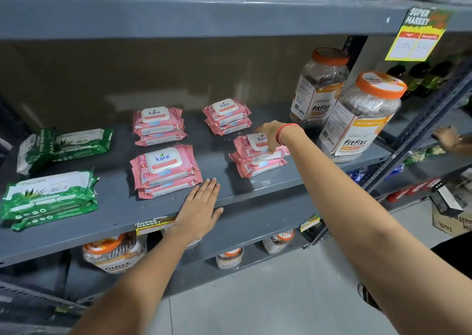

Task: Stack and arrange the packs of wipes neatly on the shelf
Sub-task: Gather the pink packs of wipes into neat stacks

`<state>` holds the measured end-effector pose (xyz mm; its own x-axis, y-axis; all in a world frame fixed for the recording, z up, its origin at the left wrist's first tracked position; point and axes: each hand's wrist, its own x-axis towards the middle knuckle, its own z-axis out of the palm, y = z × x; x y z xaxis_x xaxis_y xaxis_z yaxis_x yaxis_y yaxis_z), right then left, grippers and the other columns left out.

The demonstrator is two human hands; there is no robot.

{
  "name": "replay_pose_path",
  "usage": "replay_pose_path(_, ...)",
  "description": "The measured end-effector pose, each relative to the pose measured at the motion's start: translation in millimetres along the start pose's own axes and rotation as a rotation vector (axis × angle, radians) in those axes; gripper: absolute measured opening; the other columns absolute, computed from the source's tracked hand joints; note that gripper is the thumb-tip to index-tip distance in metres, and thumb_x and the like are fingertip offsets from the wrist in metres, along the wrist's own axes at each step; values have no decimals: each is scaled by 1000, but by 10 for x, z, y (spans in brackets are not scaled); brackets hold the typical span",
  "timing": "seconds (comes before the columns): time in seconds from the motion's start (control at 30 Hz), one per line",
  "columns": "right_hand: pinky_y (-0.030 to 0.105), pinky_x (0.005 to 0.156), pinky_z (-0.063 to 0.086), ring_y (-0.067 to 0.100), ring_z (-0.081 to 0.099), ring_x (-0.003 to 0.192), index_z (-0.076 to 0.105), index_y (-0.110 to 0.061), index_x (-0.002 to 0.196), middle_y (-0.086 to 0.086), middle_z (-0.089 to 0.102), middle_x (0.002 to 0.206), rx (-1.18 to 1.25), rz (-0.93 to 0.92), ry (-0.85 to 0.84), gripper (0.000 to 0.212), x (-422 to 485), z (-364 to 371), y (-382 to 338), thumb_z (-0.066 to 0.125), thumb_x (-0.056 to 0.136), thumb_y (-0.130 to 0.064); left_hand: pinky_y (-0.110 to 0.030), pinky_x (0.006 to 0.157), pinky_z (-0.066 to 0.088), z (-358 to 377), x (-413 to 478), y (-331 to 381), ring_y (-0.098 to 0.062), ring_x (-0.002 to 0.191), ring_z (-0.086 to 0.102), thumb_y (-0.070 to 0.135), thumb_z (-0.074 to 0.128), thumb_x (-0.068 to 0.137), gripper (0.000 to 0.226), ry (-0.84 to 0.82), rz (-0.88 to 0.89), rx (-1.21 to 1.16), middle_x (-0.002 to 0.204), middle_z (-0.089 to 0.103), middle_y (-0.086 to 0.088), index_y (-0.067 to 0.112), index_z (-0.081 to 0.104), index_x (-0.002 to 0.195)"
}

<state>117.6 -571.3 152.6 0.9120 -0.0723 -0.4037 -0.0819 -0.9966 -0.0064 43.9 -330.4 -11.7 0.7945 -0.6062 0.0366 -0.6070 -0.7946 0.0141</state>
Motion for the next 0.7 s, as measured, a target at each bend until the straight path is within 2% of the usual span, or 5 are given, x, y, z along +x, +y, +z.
replay_pose_path(0.23,44,106,39,34,48,128,33,-23,145,12,49,141,146,-116,125,82,34,255,70,75,76,-8,-35,118,-4,-17,0,12,-21,146,-3,42,22,100,63,-6,-1,23,159,-2,-9,9,0,149)
replay_pose_path(0.47,47,107,38,35,44,130,32,-28,144,11,45,144,216,-108,124,82,54,304,118,74,76,-6,-36,118,-4,-59,-7,34,-21,146,-4,43,25,100,65,-44,-22,-1,159,-2,-9,8,-1,149)
replay_pose_path(0.57,55,114,21,36,17,144,18,-33,147,12,17,158,277,-82,162,97,4,436,222,80,72,-24,-35,117,-5,-77,10,91,-20,146,-4,44,26,99,66,-18,-56,-96,159,-2,-8,9,1,149)
replay_pose_path(0.63,58,115,8,34,0,147,9,-36,149,12,1,160,256,-56,303,112,-59,615,271,82,64,-44,-33,117,-5,-103,52,142,-19,146,-4,43,31,99,67,43,-65,-180,159,-2,-7,9,1,149)
replay_pose_path(0.7,59,115,2,31,-6,147,4,-35,150,11,-6,160,175,-78,433,122,-94,808,264,81,57,-55,-32,116,-3,-165,132,205,-19,146,-3,40,37,97,70,113,-58,-269,159,-2,-7,11,0,149)
